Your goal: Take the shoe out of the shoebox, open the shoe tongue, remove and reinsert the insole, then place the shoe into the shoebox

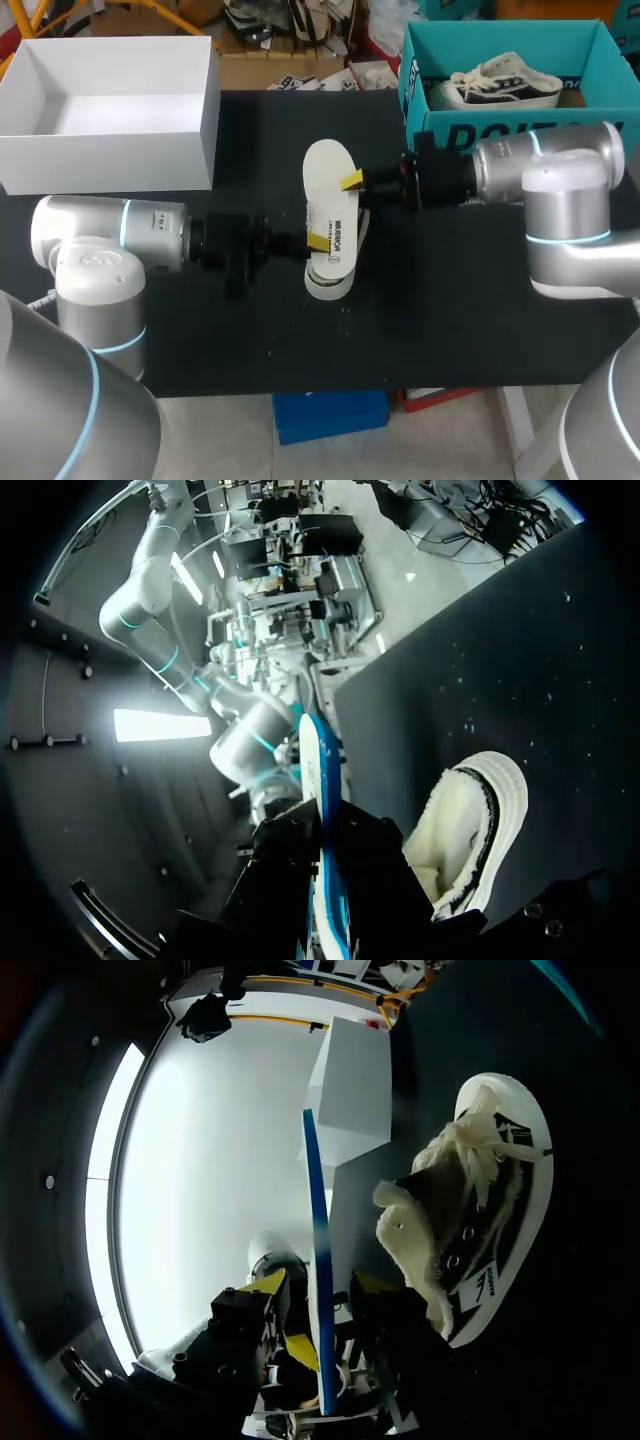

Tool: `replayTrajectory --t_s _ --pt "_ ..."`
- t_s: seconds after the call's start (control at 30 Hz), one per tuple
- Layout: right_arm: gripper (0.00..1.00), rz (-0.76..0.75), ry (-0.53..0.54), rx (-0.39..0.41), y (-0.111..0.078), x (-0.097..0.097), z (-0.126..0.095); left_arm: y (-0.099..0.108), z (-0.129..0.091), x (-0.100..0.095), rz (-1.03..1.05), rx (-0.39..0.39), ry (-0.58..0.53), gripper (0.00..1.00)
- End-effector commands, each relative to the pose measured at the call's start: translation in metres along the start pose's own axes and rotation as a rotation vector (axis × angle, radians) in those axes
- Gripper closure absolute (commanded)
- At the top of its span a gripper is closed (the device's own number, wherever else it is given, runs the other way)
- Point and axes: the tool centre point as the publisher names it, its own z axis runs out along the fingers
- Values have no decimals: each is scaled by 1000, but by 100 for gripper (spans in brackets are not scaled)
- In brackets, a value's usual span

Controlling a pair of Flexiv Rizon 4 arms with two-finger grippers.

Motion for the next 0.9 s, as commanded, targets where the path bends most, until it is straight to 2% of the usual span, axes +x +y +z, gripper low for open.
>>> replayTrajectory --t_s 0.03,0.47,0.5,0.53,0.63,0.73,0.9 --pt "100 0 -5 7 2 0 3 -1 2 0 3 -6 3 100" --pt "100 -1 -6 9 3 0 4 -1 2 0 3 -6 3 100" --pt "100 -1 -6 9 3 0 4 -1 2 0 3 -6 3 69" --pt "100 -1 -6 9 3 0 4 0 1 0 5 2 28 0" --pt "100 -1 -6 9 3 0 4 5 -5 -2 31 -35 211 0" --pt "100 -1 -6 9 3 0 4 12 -21 -12 65 -20 460 0" --pt "100 -1 -6 9 3 0 4 16 -45 -49 178 54 770 0"
